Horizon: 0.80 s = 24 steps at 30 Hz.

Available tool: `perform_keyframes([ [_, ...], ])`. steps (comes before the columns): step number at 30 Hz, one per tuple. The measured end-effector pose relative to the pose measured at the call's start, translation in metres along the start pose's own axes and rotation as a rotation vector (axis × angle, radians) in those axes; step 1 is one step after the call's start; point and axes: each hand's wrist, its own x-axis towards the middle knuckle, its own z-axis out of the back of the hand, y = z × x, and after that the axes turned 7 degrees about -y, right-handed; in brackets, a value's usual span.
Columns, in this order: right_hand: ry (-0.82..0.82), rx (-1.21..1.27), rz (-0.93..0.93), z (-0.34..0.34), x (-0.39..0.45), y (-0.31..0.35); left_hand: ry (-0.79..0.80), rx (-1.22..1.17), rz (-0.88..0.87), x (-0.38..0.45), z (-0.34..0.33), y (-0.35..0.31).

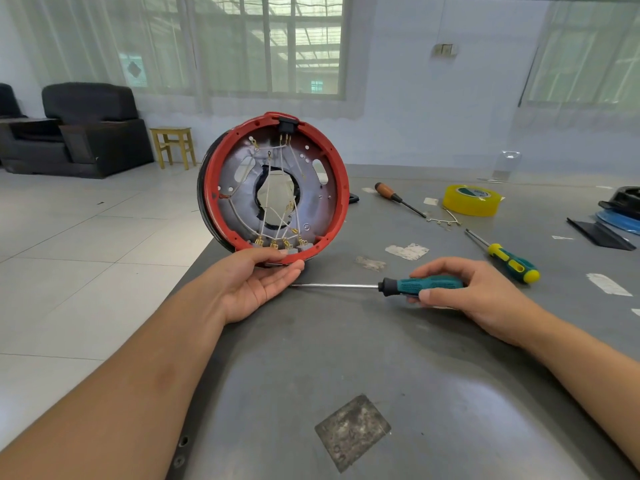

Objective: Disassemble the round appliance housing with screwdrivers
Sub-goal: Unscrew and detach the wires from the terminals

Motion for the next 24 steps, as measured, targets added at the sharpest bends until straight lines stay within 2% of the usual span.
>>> perform_keyframes([
  [1, -0.014, -0.204, 0.056, 0.000, -0.001, 0.001, 0.008, 0.019, 0.003, -0.001, 0.000, 0.000],
  [3, -0.045, -0.396, 0.169, -0.003, -0.004, 0.001, 0.024, 0.052, 0.006, -0.002, -0.001, 0.001],
  [6, -0.039, -0.478, 0.309, -0.008, -0.008, -0.001, 0.033, 0.075, 0.010, -0.003, -0.002, 0.002],
  [10, -0.003, -0.638, 0.355, -0.012, -0.009, 0.003, 0.042, 0.098, 0.014, -0.002, -0.002, 0.002],
  [13, -0.106, -0.808, 0.505, -0.026, -0.004, 0.008, 0.038, 0.095, 0.011, -0.002, -0.003, 0.003],
  [17, -0.275, -0.864, 0.675, -0.068, 0.008, 0.020, 0.040, 0.093, 0.008, -0.001, -0.002, 0.003],
  [21, -0.362, -0.807, 0.694, -0.112, 0.029, 0.032, 0.047, 0.096, 0.007, -0.001, -0.002, 0.004],
  [24, -0.431, -0.707, 0.637, -0.132, 0.047, 0.041, 0.052, 0.090, 0.004, -0.001, -0.002, 0.004],
])
